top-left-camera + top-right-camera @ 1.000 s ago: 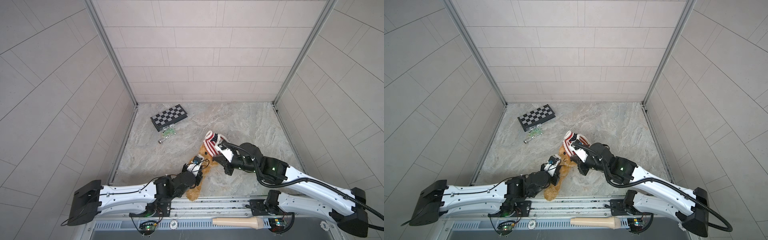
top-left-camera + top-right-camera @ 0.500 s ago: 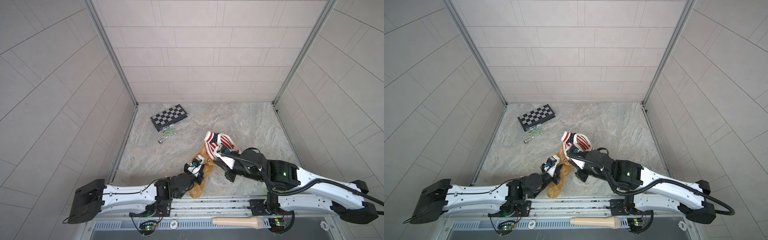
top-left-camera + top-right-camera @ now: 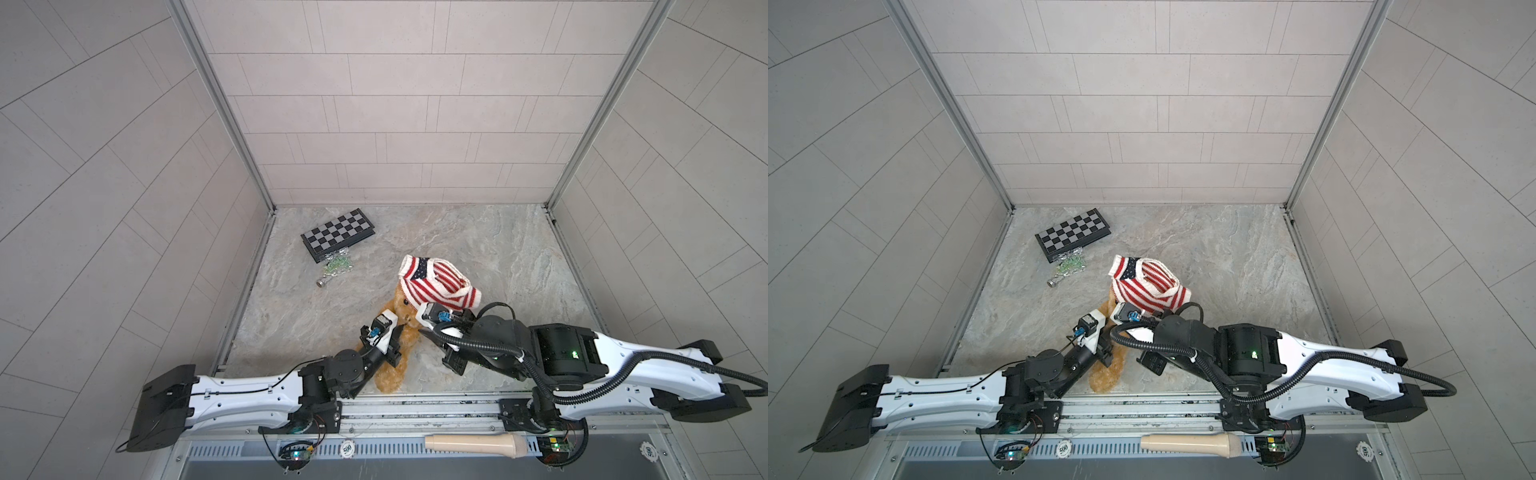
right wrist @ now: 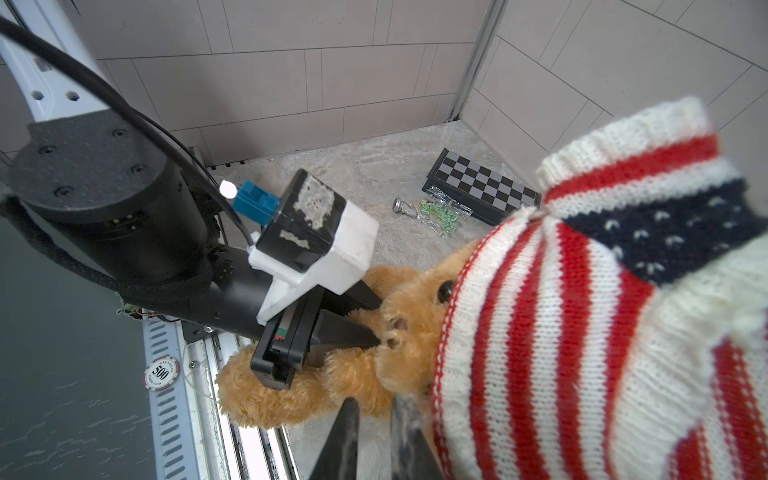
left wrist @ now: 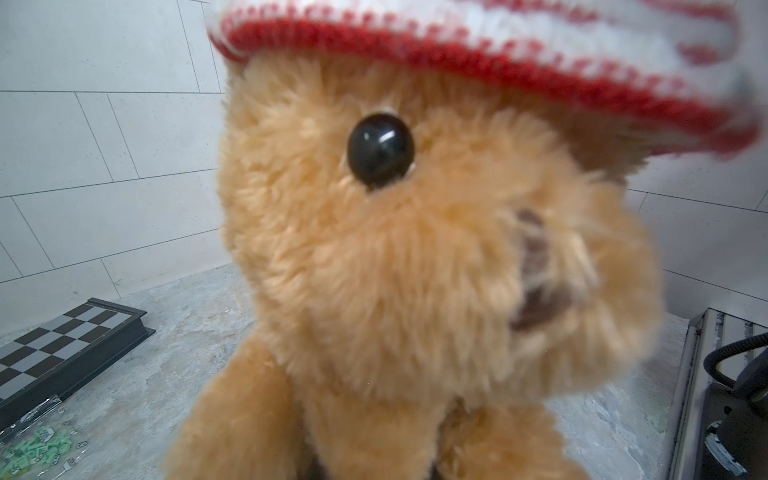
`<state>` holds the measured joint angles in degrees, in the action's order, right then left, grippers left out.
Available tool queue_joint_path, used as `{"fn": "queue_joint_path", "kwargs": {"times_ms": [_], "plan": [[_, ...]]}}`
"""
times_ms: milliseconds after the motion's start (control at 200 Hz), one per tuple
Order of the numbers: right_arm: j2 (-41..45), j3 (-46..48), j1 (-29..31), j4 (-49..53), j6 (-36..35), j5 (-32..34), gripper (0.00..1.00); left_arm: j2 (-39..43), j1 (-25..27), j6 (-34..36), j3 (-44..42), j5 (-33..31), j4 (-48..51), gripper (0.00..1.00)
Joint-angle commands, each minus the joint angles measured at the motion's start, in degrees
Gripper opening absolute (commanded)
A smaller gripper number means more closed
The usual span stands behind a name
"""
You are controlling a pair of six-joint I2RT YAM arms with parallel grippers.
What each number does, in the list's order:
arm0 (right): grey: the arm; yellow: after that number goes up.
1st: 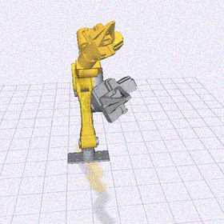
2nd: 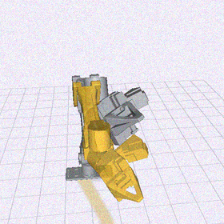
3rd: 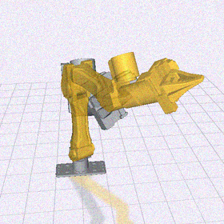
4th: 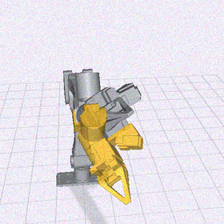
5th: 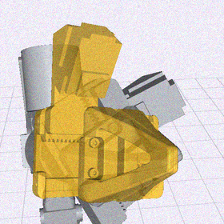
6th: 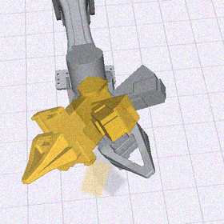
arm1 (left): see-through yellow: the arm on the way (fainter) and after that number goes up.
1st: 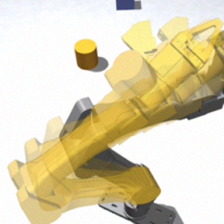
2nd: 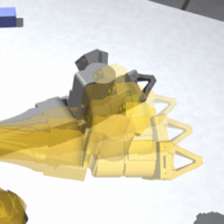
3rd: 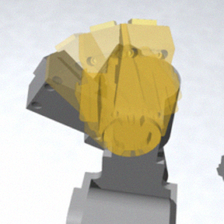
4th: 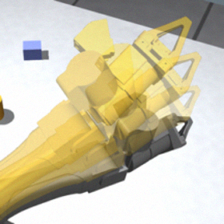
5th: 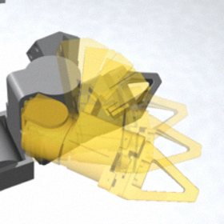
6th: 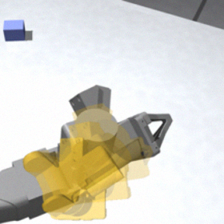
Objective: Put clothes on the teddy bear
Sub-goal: 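Raise the right gripper to drag the sweater down over the bear's head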
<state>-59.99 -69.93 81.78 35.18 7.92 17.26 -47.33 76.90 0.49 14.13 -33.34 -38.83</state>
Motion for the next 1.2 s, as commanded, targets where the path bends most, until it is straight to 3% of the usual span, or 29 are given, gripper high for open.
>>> {"fn": "queue_joint_path", "kwargs": {"times_ms": [0,165,395,561,736,1051,1196], "plan": [[-0.6,-2.8,2.0,2.0,-0.9,3.8,0.19,1.4,0.1,1.7,-0.7,-1.8,-4.9,0.00],[-0.5,-6.5,4.7,2.9,0.2,6.9,0.23,2.0,0.1,2.7,-1.0,-2.2,-4.2,0.00],[-3.3,-20.4,4.7,14.8,5.3,12.2,0.27,3.3,0.0,3.9,-2.6,-2.5,-5.6,0.00],[-5.3,-28.2,0.1,24.9,8.7,16.2,0.25,3.9,0.1,4.2,-3.0,-1.9,-5.7,0.00],[-8.4,-29.8,-8.4,28.7,10.8,7.9,0.13,5.1,0.1,4.4,-2.7,-0.4,-4.0,0.00],[-13.0,-30.1,-15.3,27.3,9.4,-4.5,0.11,5.6,0.1,4.8,-2.2,0.9,-2.2,0.00],[-14.7,-30.0,-17.4,27.6,9.4,-7.0,0.11,6.0,0.1,4.6,-2.1,1.7,-1.3,0.00]]}}
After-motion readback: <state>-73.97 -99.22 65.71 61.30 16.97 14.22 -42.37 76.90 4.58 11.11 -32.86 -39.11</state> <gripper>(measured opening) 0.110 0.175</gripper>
